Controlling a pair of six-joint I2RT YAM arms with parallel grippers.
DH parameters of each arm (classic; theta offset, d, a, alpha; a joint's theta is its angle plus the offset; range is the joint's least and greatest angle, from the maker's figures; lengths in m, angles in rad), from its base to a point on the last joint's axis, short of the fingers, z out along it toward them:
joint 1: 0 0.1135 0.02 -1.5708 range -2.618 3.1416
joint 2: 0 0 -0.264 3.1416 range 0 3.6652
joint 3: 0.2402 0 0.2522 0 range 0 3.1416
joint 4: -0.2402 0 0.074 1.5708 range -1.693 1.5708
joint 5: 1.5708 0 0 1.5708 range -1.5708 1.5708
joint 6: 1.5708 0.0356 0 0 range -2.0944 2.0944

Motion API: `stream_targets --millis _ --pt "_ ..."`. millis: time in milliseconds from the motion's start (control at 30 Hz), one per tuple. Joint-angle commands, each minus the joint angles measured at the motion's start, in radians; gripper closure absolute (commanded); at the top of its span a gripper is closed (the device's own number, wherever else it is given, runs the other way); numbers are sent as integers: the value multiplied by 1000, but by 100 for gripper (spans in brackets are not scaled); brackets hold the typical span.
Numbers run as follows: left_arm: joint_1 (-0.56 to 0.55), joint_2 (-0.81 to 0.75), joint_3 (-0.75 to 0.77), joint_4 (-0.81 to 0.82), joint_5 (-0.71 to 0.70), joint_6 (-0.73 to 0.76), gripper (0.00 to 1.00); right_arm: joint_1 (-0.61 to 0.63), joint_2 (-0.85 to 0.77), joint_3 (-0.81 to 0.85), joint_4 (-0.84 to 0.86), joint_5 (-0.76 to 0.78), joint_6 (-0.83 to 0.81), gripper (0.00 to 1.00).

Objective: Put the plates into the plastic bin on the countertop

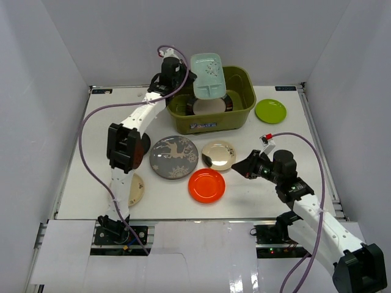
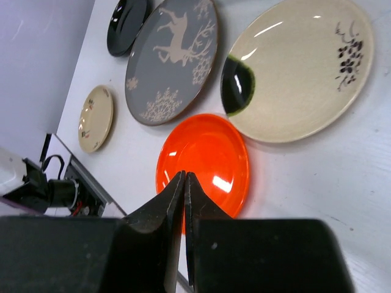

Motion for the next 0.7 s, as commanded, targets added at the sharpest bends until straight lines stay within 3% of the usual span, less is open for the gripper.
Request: stream_targets --millis 0,33,133,267,433,667 --pt "-23 53 231 -10 -80 -11 100 33 -37 6 -15 3 -27 92" --pt "-23 123 316 -27 -87 -11 100 41 -45 6 -23 10 -33 92" --pt "-26 181 354 -53 -90 -10 100 48 -59 8 -40 26 -50 90" --pt "-44 173 220 -10 -123 28 100 57 -37 9 -31 42 -64 82" --pt "-57 195 182 24 -125 58 99 80 4 19 -5 54 -66 76" --pt "-57 202 136 74 -88 35 69 91 41 55 -14 103 -76 70"
